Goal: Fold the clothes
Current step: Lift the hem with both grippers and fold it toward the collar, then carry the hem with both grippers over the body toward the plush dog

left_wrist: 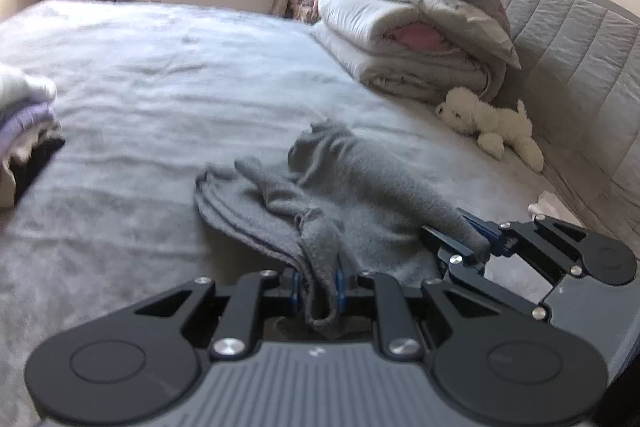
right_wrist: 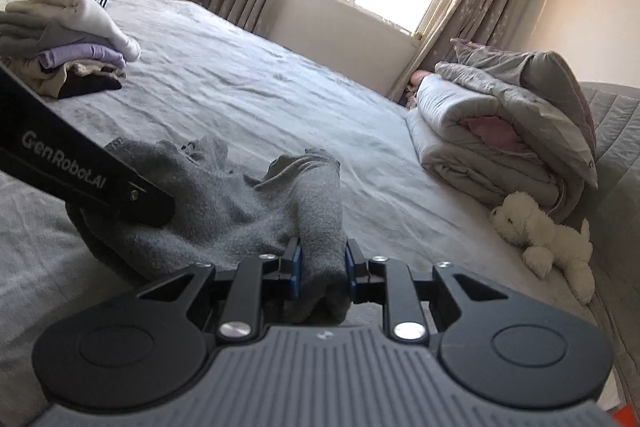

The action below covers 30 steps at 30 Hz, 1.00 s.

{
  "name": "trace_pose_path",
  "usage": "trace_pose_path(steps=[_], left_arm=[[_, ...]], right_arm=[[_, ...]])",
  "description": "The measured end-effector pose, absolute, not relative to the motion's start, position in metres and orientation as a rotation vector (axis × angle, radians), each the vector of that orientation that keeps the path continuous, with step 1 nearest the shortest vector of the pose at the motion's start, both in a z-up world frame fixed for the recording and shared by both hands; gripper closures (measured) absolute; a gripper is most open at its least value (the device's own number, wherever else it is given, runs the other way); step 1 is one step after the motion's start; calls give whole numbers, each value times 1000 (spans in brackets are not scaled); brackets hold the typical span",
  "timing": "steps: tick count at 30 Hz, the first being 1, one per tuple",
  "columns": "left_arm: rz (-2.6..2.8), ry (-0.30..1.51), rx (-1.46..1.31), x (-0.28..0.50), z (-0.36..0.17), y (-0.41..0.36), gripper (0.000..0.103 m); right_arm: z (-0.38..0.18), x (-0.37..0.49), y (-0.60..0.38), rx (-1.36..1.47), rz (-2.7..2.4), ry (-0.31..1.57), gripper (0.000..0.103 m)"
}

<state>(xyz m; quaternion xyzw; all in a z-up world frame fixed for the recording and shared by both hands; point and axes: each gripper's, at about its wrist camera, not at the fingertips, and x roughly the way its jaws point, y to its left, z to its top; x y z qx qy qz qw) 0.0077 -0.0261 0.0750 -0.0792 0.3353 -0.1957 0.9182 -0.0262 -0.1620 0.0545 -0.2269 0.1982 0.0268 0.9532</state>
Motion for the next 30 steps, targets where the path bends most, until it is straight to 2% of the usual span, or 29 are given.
trace_pose_path(steps=[5,14,30], left_arm=[[-402,639,-147,2,86,-29,87],[-367,672,-133,-4,82,-40,87],[-384,538,-113,-34,129,-51,87]], right_arm=[[61,-32,-161,-481,36,347,80],[63,-31,-167,-447,49,386,81],[83,-66,-171,-584,-6,128,82]])
